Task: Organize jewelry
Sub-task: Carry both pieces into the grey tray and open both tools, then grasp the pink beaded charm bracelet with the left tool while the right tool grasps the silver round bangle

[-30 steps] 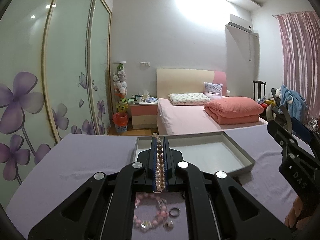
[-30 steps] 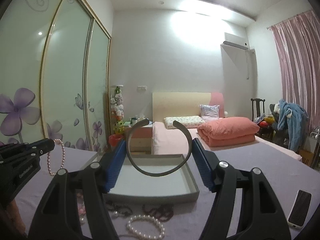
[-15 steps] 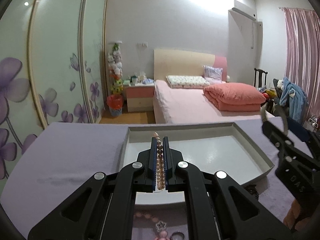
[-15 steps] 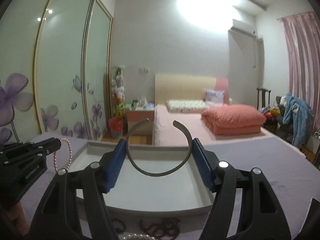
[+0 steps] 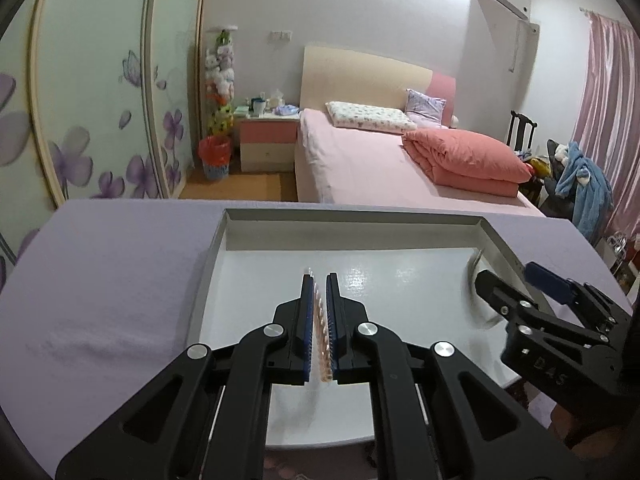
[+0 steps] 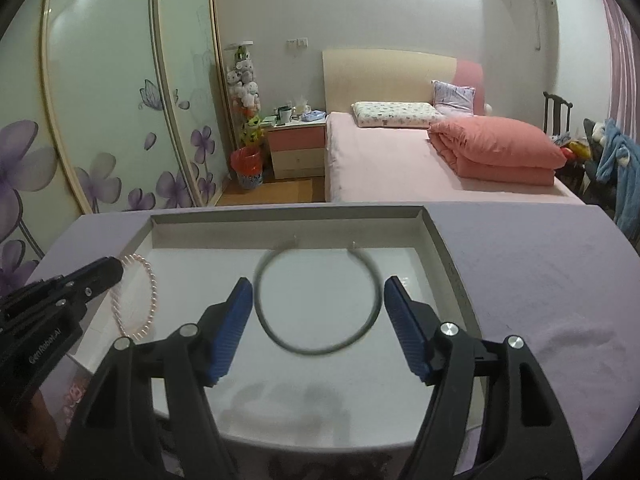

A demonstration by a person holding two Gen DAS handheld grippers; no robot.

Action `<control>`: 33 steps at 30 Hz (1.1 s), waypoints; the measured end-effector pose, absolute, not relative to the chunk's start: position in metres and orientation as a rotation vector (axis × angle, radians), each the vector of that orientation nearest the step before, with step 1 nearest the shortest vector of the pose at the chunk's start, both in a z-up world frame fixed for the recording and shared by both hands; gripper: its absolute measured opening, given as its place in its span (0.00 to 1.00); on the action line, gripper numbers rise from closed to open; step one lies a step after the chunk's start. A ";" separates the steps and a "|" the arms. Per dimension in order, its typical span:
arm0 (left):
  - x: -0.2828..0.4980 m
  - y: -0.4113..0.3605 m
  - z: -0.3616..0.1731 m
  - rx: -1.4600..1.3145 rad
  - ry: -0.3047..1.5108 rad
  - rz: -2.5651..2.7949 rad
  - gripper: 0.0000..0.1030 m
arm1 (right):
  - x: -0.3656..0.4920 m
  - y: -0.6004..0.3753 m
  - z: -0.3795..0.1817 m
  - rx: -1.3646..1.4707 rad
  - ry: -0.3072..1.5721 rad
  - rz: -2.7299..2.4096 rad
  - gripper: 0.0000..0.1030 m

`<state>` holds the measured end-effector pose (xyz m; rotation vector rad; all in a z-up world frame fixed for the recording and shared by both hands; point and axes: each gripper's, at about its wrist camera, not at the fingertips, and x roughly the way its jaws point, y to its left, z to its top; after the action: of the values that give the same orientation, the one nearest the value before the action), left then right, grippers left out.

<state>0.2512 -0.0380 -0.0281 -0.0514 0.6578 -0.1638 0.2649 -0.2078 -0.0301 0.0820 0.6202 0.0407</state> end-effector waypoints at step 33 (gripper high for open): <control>0.104 0.054 -0.029 -0.080 0.683 -0.024 0.55 | 0.068 -0.190 -0.072 0.011 0.890 0.232 0.76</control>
<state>0.1044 0.0540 -0.0290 -0.0798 0.6828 -0.0242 0.0677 -0.1898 -0.0715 0.0114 0.8900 0.2324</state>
